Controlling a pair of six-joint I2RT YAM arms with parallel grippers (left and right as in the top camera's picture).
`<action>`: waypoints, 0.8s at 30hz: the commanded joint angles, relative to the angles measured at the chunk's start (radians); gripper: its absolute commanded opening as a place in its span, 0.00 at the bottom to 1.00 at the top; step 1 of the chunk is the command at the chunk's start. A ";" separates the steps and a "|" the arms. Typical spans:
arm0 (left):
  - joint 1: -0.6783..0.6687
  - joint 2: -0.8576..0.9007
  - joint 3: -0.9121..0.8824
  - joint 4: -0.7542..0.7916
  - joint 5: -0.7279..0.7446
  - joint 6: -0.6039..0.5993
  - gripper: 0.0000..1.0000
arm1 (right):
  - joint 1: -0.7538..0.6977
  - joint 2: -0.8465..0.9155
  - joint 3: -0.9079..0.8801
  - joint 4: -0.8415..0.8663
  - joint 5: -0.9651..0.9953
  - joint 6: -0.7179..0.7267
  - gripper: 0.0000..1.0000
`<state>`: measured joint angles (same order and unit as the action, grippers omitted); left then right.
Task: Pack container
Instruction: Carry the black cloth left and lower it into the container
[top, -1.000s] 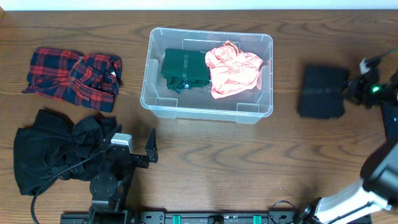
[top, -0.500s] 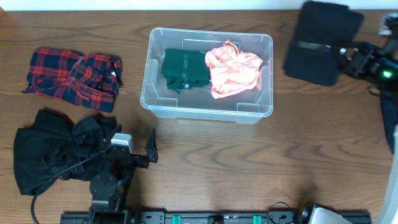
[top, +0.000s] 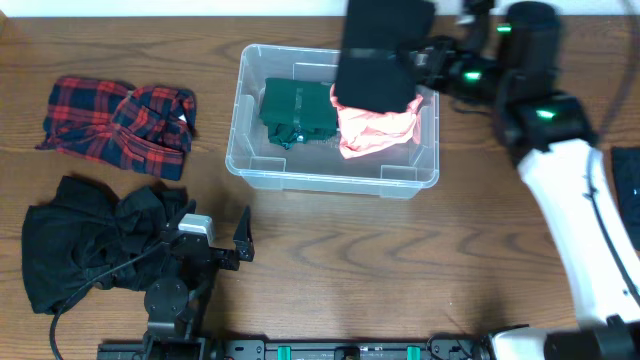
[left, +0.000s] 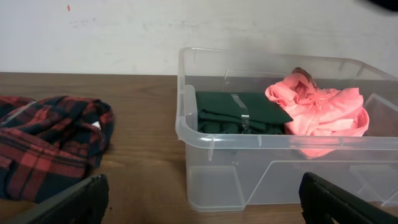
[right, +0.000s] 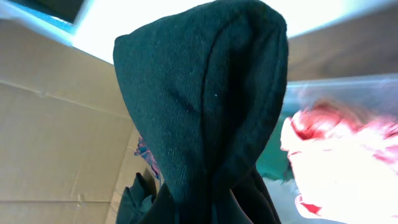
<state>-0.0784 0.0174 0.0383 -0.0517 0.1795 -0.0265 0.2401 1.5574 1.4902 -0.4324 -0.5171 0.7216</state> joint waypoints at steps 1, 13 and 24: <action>0.005 0.000 -0.028 -0.014 0.003 -0.005 0.98 | 0.073 0.077 0.001 0.034 0.097 0.134 0.01; 0.005 0.000 -0.028 -0.014 0.003 -0.005 0.98 | 0.252 0.329 0.001 0.143 0.079 0.303 0.01; 0.005 0.000 -0.028 -0.014 0.004 -0.005 0.98 | 0.372 0.359 0.001 0.117 0.171 0.445 0.01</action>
<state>-0.0784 0.0177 0.0383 -0.0513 0.1799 -0.0265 0.5941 1.9198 1.4883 -0.3099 -0.3904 1.1088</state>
